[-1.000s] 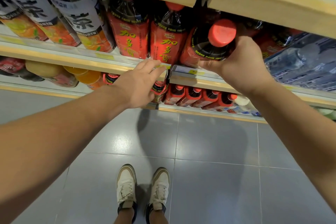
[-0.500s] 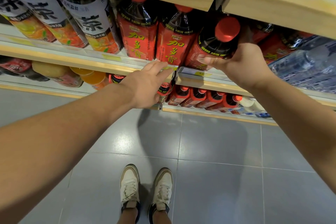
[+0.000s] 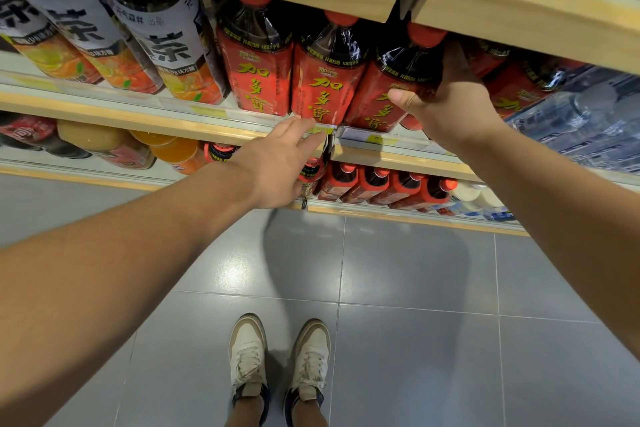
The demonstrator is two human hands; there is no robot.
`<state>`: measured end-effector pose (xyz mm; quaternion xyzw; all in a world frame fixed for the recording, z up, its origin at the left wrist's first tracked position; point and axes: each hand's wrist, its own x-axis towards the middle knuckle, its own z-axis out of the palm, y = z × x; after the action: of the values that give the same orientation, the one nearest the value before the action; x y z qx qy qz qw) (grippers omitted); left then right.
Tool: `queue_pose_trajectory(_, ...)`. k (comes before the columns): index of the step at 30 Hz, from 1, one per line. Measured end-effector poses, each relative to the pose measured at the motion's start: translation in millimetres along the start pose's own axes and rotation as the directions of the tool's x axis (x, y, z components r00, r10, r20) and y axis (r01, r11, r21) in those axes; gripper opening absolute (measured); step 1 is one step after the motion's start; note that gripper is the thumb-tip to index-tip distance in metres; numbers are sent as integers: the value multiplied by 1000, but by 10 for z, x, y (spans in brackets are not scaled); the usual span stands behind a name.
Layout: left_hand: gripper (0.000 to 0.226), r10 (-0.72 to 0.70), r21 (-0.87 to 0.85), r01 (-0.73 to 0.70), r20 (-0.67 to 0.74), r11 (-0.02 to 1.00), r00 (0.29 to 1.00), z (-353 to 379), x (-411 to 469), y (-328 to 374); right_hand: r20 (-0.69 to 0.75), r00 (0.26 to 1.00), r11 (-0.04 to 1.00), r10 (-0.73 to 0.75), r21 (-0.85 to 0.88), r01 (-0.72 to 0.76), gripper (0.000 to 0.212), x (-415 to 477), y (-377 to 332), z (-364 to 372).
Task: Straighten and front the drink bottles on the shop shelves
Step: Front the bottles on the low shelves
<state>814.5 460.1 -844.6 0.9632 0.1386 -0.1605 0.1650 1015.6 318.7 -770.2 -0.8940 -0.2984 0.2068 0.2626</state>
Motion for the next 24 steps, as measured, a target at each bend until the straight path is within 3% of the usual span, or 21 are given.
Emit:
queue_pose_trajectory(2, 85, -5, 2, 5, 1, 1000, 1000, 1, -1, 12, 29, 998, 998, 58, -39, -57, 34, 5, -7, 5)
queue_pose_trajectory(5, 85, -17, -3, 17, 10, 1000, 1000, -9, 4, 21, 61, 994, 990, 91, -112, -84, 52, -4, -29, 11)
queue_pose_trajectory(7, 85, -28, -25, 28, 12, 999, 1000, -9, 7, 33, 40, 998, 991, 37, -129, -32, 49, 3, -41, 14)
queue_pose_trajectory(13, 91, -78, -125, 76, -8, 989, 997, -50, 53, 103, -32, 1000, 994, 1, -106, -5, 67, -16, -55, -28)
queue_pose_trajectory(18, 92, -95, -133, 95, 11, 986, 995, -122, 83, 116, -172, 985, 997, -7, -74, -5, 62, -62, -51, 67)
queue_pose_trajectory(24, 88, -79, -145, 81, 17, 986, 997, -86, 43, 121, -226, 973, 998, 44, -24, -50, 52, -37, 5, 57)
